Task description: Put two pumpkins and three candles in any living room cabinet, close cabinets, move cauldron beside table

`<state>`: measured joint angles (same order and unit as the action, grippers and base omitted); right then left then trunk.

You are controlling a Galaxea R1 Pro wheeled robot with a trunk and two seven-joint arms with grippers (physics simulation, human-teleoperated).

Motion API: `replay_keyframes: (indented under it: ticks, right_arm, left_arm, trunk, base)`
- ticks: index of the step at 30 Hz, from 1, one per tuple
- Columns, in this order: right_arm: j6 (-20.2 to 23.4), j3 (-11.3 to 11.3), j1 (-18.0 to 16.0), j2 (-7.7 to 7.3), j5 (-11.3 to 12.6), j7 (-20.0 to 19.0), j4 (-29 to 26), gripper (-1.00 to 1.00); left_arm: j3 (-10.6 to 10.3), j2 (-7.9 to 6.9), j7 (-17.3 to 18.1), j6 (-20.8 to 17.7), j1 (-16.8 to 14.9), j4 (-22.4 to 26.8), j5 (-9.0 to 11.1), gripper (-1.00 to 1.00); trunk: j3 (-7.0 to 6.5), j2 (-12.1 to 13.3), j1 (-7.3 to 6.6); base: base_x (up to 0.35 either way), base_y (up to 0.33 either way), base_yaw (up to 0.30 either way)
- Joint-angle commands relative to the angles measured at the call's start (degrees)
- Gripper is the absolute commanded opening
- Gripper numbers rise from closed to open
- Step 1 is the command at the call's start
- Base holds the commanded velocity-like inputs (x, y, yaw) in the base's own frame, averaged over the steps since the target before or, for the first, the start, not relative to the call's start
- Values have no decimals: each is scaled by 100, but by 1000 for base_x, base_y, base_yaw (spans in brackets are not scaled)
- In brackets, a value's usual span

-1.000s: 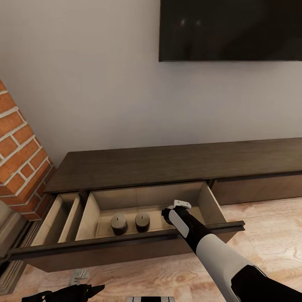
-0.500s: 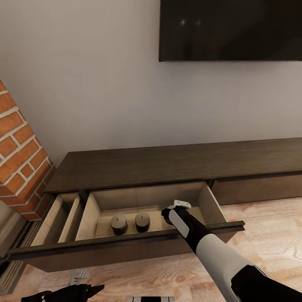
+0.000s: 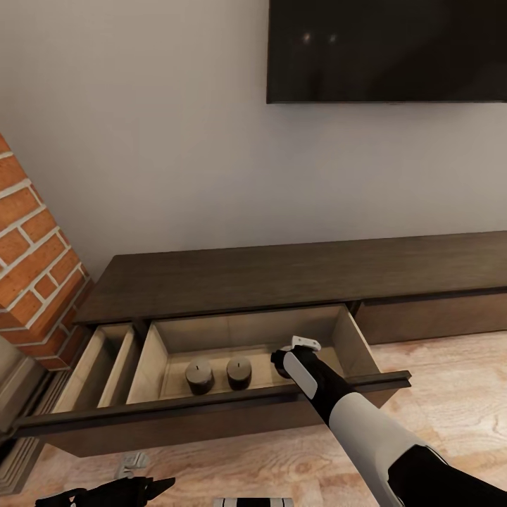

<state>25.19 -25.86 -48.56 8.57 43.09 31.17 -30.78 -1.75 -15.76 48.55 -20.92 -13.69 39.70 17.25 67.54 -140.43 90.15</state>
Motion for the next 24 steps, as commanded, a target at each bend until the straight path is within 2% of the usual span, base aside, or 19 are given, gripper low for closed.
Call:
replay_keyframes:
  ticks: [1,10,14,18,21,24]
  right_arm:
    - [0,-33,-5,-4,56,52,-8,100]
    - [-74,-16,-5,-12,68,48,-12,100]
    - [-81,-14,-5,-13,68,47,-15,100]
    - [-84,-14,-5,-13,68,47,-16,100]
    - [-84,-15,-5,-13,67,47,-16,100]
    - [-84,-15,-5,-13,65,47,-16,100]
  left_arm:
    - [-18,-6,-3,-53,-2,2,59,100]
    - [-9,-22,3,-61,-2,2,72,100]
    - [-12,-6,5,-96,-2,2,57,100]
    - [-6,-22,6,-413,-2,2,34,100]
    - [-2,-16,3,-462,-2,7,26,100]
    - [5,-21,5,-473,-2,10,28,100]
  trunk:
    - [5,-2,-1]
    - [5,-2,-1]
    - [-67,158,-89]
    - [-103,239,-133]
    - [-157,359,-199]
    - [-157,359,-199]
  base:
    - [0,0,0]
    - [0,0,0]
    - [0,0,0]
    - [0,0,0]
    - [0,0,0]
    - [0,0,0]
